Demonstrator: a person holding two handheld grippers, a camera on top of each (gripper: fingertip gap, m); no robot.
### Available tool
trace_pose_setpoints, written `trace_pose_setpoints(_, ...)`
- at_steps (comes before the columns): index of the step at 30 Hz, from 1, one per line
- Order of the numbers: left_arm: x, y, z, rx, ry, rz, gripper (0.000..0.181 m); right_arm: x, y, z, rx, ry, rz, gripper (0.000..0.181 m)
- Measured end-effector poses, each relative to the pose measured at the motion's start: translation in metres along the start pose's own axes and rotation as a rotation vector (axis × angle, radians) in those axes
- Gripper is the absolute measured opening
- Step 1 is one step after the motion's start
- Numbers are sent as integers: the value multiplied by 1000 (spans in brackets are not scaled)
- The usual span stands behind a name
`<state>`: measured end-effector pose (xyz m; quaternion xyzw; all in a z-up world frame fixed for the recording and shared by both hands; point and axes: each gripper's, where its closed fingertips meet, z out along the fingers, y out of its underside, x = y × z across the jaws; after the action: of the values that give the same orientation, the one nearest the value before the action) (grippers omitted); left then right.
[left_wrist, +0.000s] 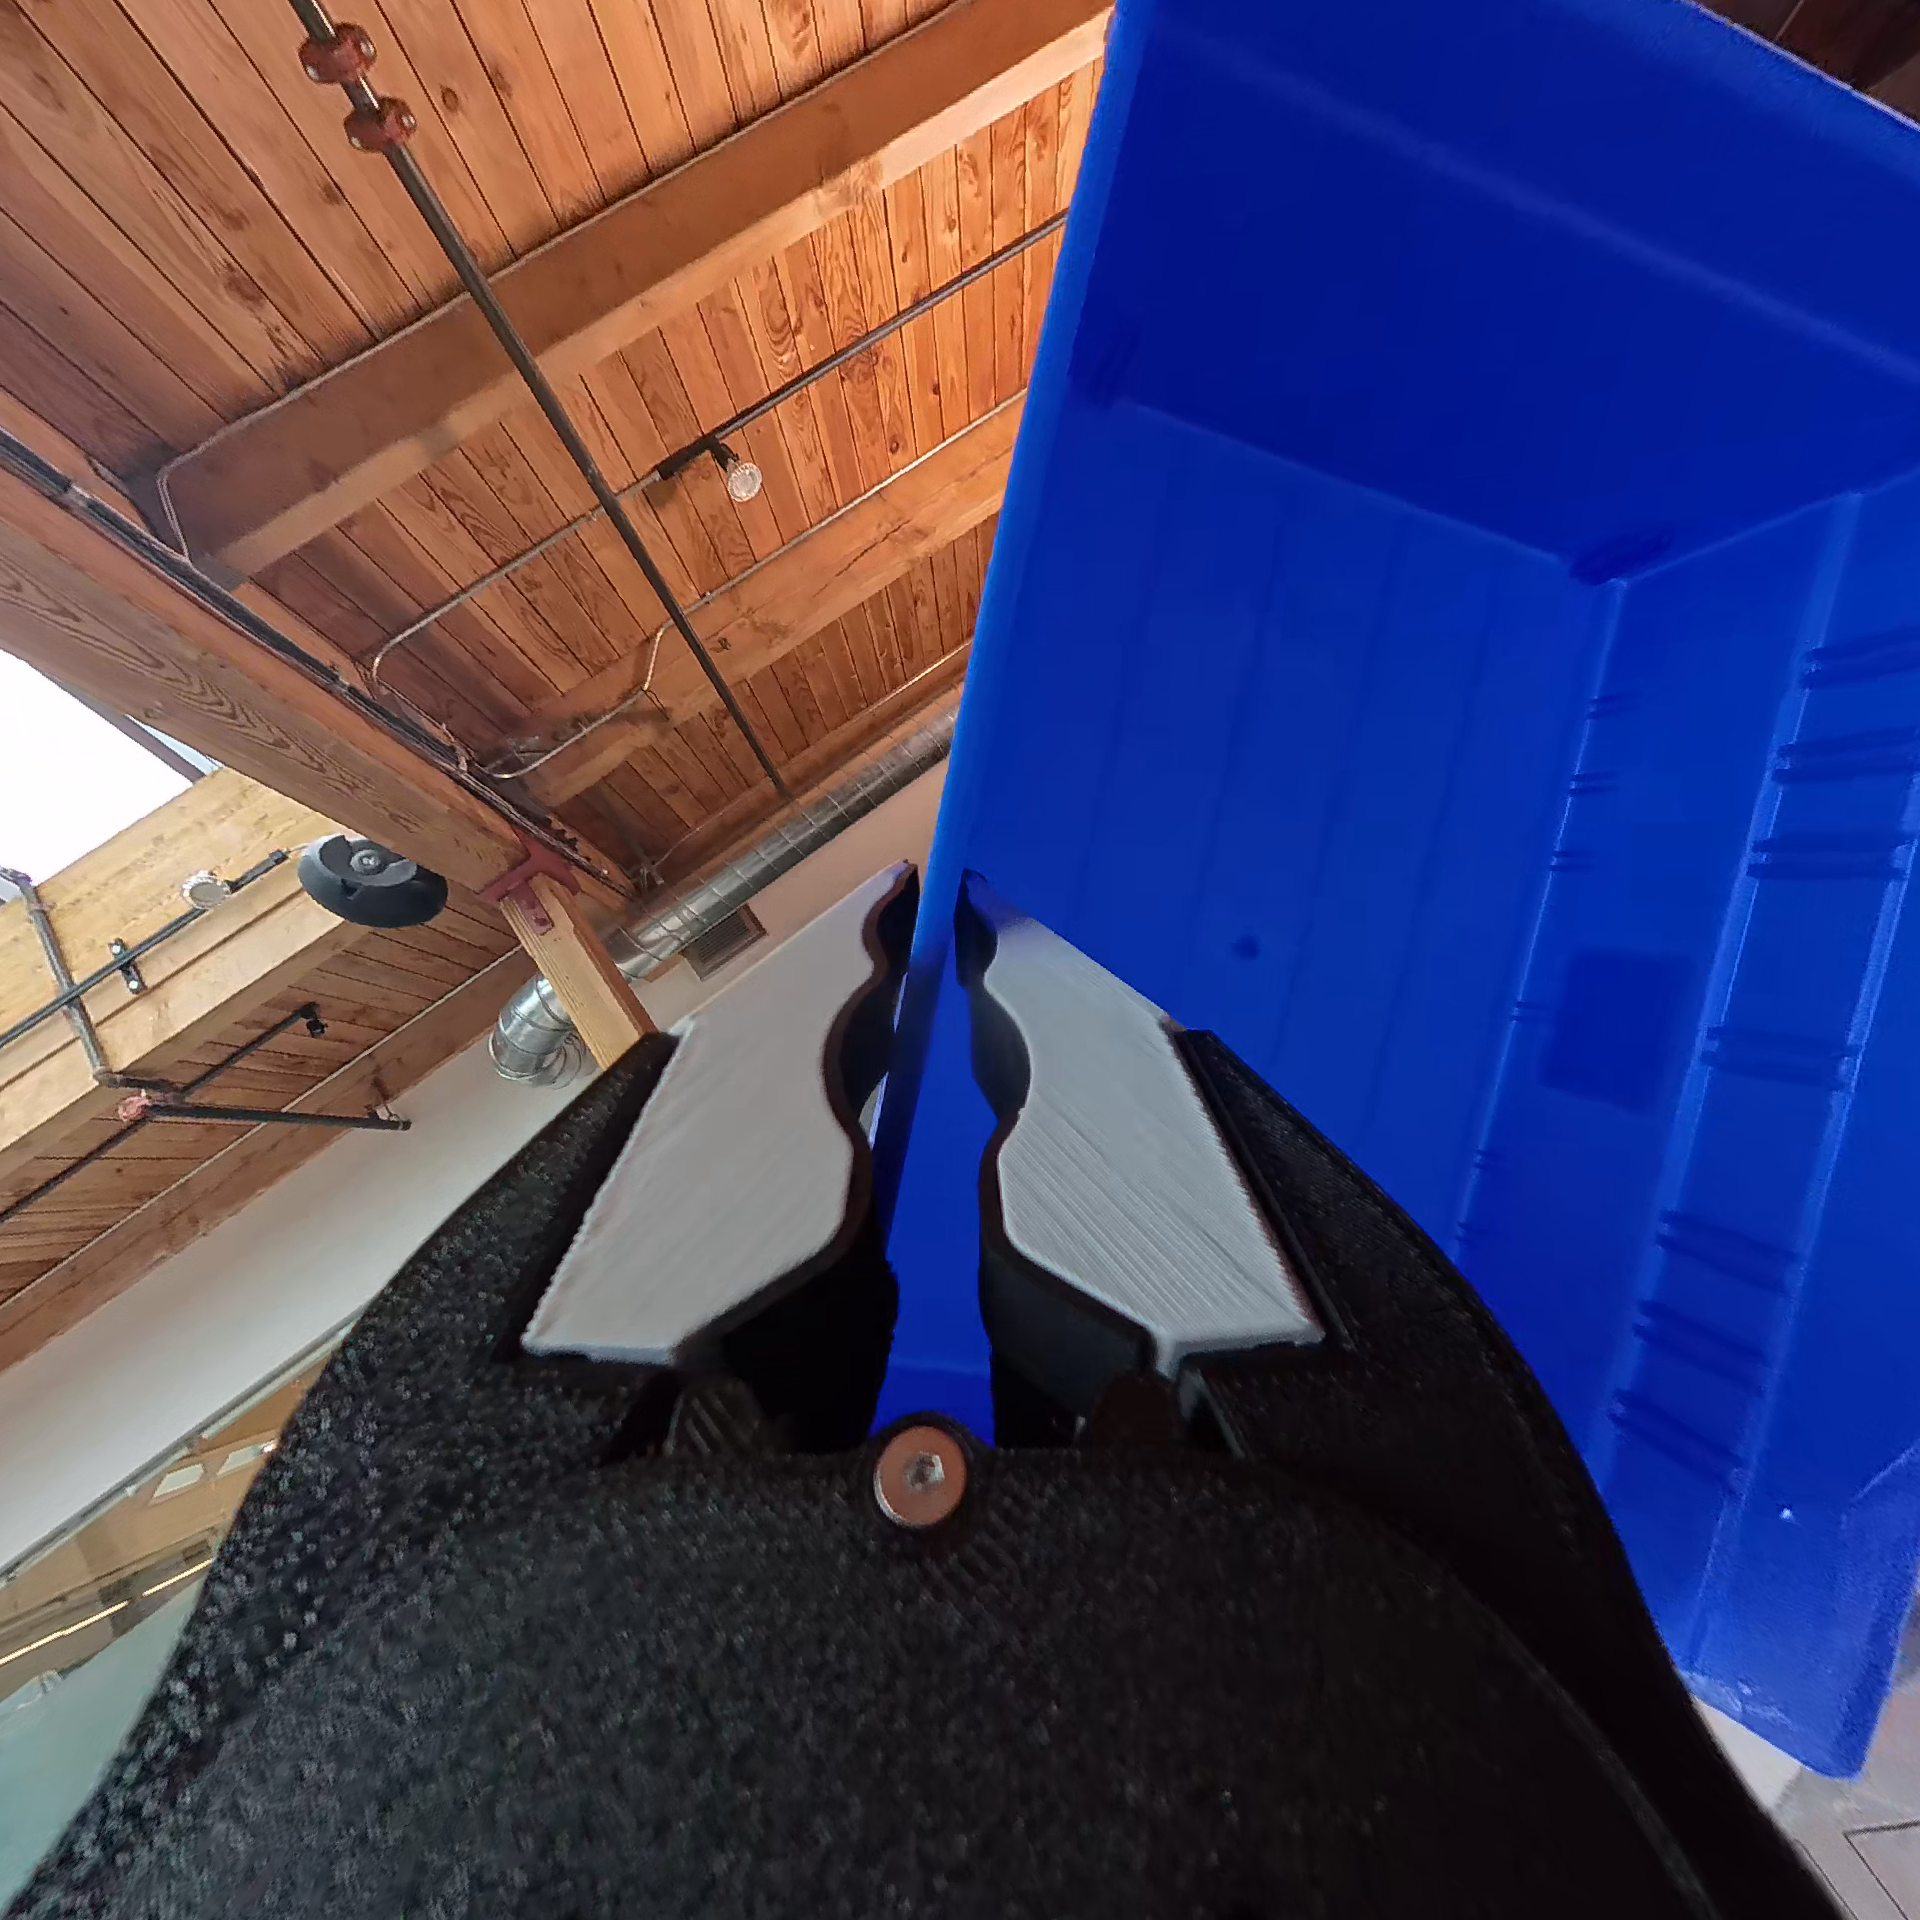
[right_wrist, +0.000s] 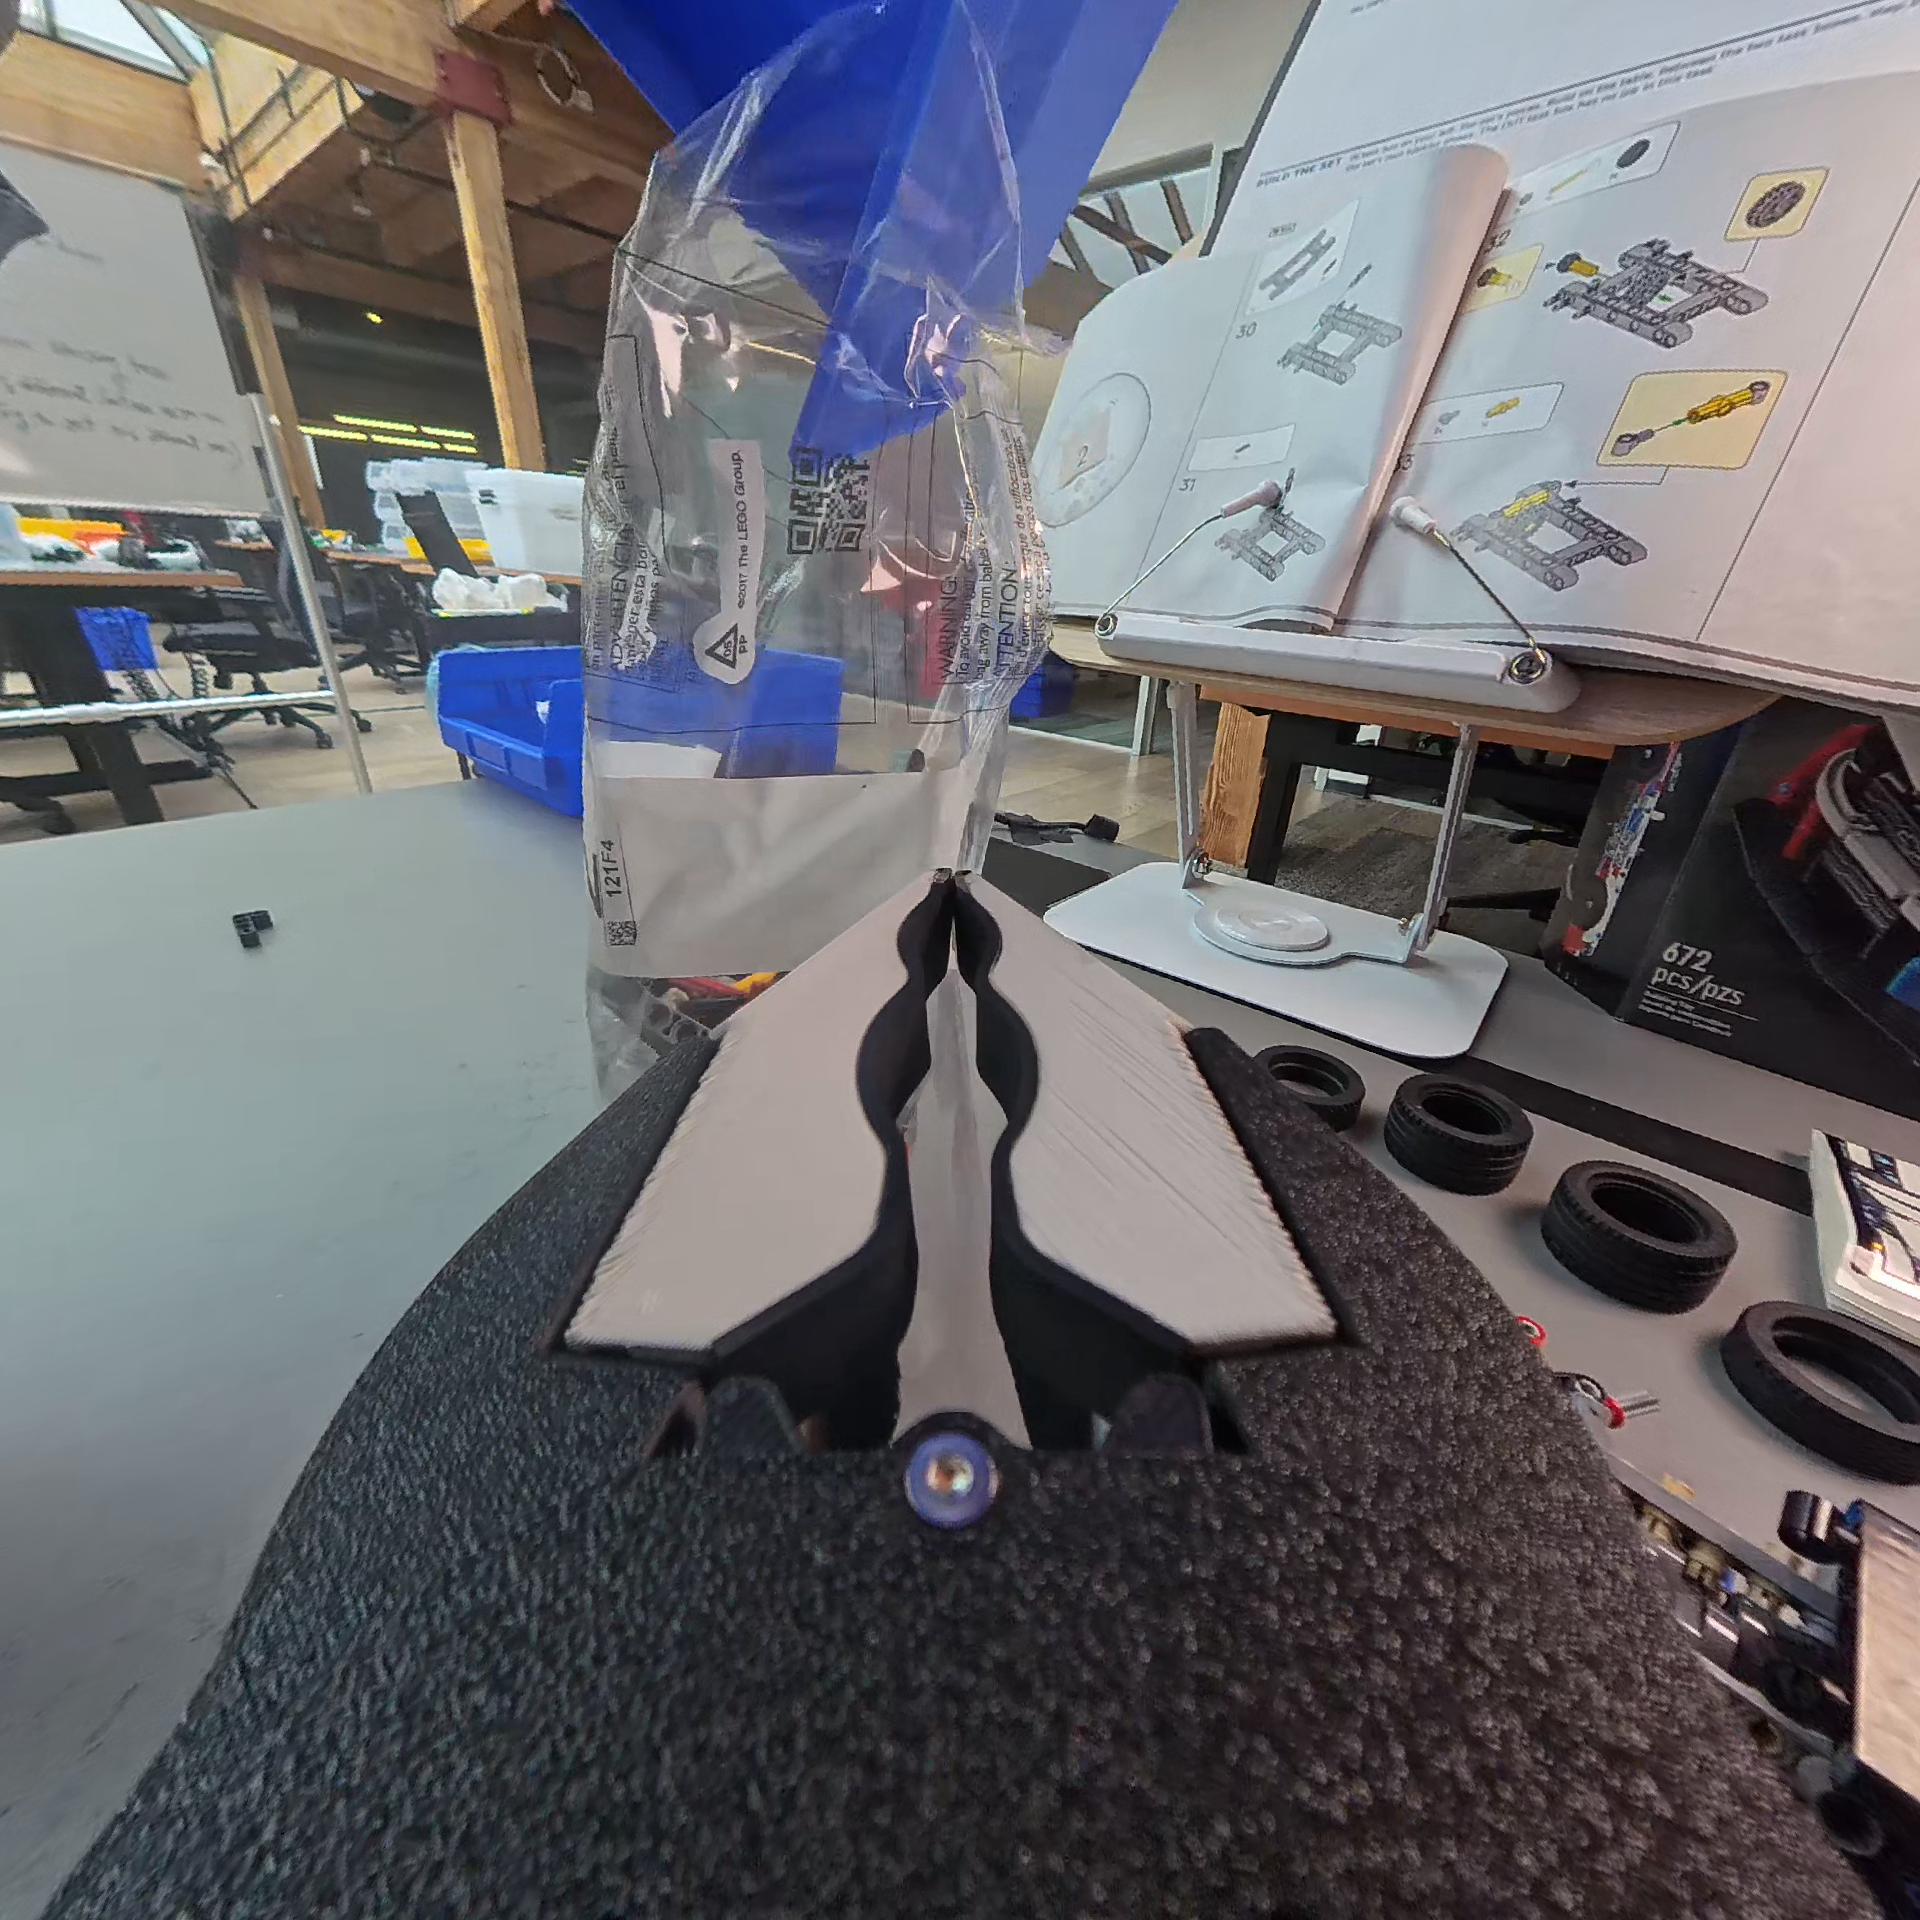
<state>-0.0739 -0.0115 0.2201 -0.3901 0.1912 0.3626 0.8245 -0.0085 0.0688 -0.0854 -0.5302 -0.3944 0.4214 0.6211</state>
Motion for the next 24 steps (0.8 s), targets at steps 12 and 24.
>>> trace_pose_setpoints(12,-12,5,5,-25,-14,-27,4,0,0,-1,1,-7,1,0)
trace_pose_setpoints(24,-188,165,-20,-705,-99,-443,5,2,0,-1,-7,-25,2,0)
